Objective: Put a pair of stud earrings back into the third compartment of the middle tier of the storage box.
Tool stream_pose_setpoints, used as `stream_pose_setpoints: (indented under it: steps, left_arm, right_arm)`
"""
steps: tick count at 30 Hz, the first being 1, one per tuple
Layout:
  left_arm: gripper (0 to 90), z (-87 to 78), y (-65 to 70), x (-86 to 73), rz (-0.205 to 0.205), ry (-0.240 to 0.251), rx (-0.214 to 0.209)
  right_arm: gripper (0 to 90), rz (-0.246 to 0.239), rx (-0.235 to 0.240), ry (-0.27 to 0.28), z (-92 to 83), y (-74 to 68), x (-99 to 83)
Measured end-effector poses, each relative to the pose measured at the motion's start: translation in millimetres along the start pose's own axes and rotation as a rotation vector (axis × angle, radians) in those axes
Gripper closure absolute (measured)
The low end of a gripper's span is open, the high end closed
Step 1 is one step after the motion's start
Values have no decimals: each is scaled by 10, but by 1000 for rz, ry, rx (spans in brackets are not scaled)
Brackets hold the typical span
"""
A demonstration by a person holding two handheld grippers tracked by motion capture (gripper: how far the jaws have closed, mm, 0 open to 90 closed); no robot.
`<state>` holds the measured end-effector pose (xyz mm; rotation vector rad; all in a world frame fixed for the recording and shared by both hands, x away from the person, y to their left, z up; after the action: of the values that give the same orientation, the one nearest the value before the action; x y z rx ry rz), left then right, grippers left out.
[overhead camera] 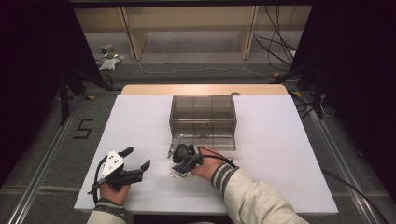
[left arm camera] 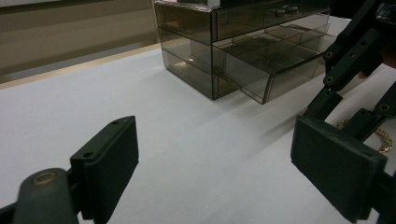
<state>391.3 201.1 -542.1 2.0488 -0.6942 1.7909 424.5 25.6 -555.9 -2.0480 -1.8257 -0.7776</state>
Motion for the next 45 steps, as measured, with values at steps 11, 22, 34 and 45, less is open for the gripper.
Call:
stream_pose_setpoints:
  steps: [11, 22, 34, 45]
  left_arm:
    - [153, 1, 4, 0, 0, 0, -2]
    - [153, -1, 3, 1, -1, 1, -1]
    - [153, -1, 2, 1, -1, 1, -1]
    - [153, 0, 1, 2, -1, 1, -1]
  right_arm:
    - [814, 18, 4, -12, 47, 15, -10]
    - [851, 7, -17, 2, 0, -13, 41]
    - [854, -5, -41, 55, -197, -19, 117]
    - [853, 2, -67, 98, -379, 8, 157]
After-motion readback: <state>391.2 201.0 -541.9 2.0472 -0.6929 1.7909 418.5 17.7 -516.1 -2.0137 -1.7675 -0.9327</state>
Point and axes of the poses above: each handheld gripper's, and its own axes: z roughly forward along the jaws, x roughly out of its top, y roughly to its right, the point moved 7 cm from there along z, roughly forward along the jaws, and after that the axes turned 5 degrees about y, right-handed, at the moved point
